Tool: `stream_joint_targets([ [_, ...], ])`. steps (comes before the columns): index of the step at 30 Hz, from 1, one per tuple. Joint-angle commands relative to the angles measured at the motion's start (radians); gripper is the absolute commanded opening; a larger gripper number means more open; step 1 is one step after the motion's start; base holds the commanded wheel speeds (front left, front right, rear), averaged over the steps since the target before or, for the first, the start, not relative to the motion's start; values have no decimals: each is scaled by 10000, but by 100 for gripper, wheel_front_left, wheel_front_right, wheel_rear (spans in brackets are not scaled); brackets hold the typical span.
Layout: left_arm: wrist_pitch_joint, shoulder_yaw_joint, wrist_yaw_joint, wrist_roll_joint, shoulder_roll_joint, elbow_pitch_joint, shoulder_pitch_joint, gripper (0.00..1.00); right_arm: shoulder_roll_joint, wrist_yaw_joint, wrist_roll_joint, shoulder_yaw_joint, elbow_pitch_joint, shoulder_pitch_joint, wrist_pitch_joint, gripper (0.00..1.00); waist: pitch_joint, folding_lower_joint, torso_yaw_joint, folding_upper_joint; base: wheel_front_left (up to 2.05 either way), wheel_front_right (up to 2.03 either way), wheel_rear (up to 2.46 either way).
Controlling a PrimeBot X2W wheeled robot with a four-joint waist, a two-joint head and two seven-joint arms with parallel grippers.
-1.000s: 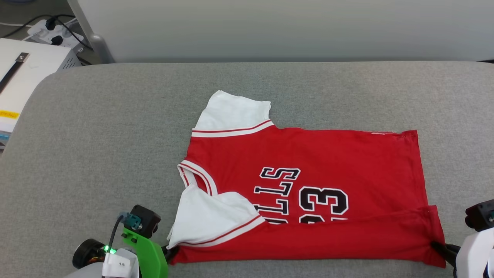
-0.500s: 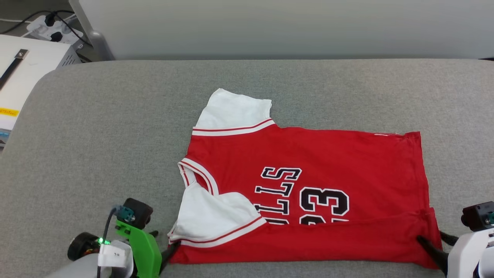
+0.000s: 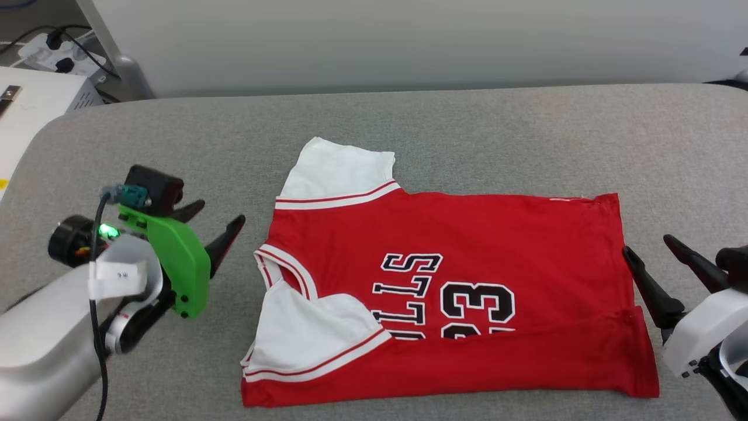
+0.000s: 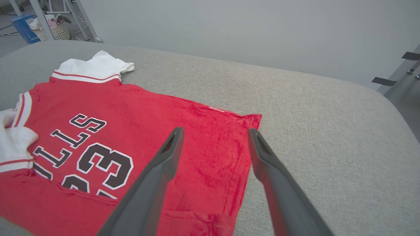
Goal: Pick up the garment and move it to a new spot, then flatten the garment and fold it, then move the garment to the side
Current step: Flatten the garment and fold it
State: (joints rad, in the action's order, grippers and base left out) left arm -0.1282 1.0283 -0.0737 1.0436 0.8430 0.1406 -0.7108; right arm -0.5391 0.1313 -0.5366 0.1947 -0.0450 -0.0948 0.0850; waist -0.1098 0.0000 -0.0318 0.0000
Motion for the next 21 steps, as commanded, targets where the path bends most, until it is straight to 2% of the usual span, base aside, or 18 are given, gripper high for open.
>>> stream_joint_targets([
  [1, -94, -89, 79, -152, -53, 131, -446, 100, 157, -6, 231, -66, 201, -174, -114, 100, -268, 0, -243, 0, 0, 0, 0],
  [11, -1364, -577, 844, -554, -948, 1531, -3770, 100, 676, -6, 1039, -329, 1482, -821, -295, 100, -2072, 0, -925, 0, 0, 0, 0],
  [16, -2570, -638, 1339, -455, -1414, 2715, -5435, 100, 733, -6, 1210, -229, 1903, -1246, -255, 100, -3037, 0, -1243, 0, 0, 0, 0],
  [21, -4073, -561, 1546, -187, -1822, 3808, -6699, 100, 706, -6, 1290, -140, 2203, -1647, -255, 100, -3846, 0, -1497, 0, 0, 0, 0],
])
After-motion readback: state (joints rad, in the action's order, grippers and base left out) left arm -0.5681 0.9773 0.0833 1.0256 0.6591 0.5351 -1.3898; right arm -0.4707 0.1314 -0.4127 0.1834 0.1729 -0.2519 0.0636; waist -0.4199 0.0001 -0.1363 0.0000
